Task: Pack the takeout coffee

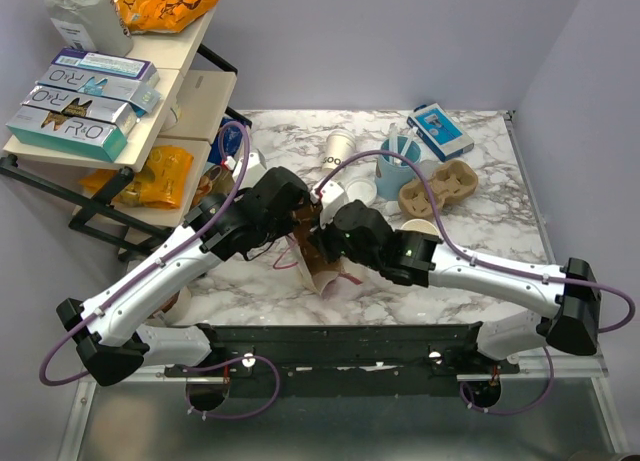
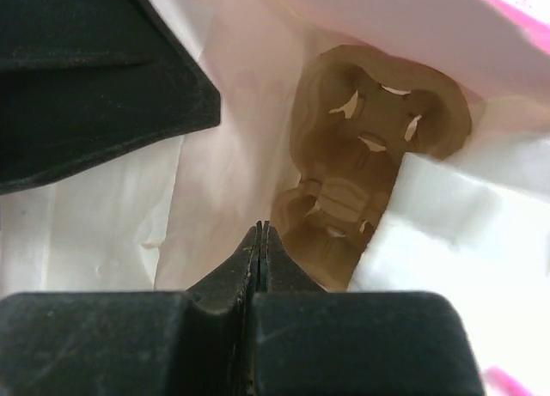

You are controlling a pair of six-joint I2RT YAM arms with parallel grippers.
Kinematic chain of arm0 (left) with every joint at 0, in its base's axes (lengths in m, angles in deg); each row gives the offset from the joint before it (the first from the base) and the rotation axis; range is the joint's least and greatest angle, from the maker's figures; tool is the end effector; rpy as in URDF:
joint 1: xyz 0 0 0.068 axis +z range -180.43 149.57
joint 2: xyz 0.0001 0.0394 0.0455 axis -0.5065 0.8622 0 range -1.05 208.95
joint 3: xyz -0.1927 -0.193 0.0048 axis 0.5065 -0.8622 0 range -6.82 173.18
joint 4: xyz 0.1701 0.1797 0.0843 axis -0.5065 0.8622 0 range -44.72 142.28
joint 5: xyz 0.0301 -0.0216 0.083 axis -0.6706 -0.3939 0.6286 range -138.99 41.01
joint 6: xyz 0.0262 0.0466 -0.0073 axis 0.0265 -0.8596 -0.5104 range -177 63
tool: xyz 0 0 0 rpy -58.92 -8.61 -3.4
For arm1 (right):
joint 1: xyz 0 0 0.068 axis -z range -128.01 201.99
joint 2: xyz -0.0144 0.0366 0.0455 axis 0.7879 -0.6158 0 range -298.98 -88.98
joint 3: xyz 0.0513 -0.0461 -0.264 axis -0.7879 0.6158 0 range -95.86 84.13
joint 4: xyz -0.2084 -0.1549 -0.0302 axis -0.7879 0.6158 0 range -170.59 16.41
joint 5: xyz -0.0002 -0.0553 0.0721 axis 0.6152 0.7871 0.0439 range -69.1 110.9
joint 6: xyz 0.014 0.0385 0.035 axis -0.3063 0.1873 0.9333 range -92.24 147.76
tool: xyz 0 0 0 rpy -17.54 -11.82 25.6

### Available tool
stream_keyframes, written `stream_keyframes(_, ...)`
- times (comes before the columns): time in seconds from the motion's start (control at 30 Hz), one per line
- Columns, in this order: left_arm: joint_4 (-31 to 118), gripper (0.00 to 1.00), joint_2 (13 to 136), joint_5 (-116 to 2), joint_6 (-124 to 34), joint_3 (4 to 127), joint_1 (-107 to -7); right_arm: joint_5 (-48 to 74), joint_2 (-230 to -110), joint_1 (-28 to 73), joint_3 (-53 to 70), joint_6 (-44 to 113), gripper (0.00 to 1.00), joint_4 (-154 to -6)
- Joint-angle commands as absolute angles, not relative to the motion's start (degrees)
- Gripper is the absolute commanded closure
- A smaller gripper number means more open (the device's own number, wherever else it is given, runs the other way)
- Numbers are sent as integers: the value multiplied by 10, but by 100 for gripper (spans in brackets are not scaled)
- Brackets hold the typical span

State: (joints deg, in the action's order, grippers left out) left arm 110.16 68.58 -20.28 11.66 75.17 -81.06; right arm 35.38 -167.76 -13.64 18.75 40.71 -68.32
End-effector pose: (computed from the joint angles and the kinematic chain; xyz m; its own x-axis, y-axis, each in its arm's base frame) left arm 0.1519 -0.1581 0.3884 -0.6421 -0.5054 -0.5764 -0.2896 0.8561 -0.4281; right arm 0.1396 0.2865 0.3272 -0.3510 -0.2490 -0.9027 -0.7289 0.6778 0.0965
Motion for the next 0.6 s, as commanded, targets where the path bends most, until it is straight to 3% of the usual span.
stream_keyframes(0.0,1108,100,675,-207,128,754,-810,426,-1698,-166,222,350,95,-747)
stream_keyframes(0.13,1121,100,684,-201,139,754,-810,469,-1666,-195,215,302,96,-770)
stream_keyframes(0.27,1120,100,679,-203,142,756,-810,457,-1675,-196,168,366,96,-631)
stream_keyframes(0.57,1112,100,664,-209,145,744,-810,445,-1726,-196,191,433,99,-601)
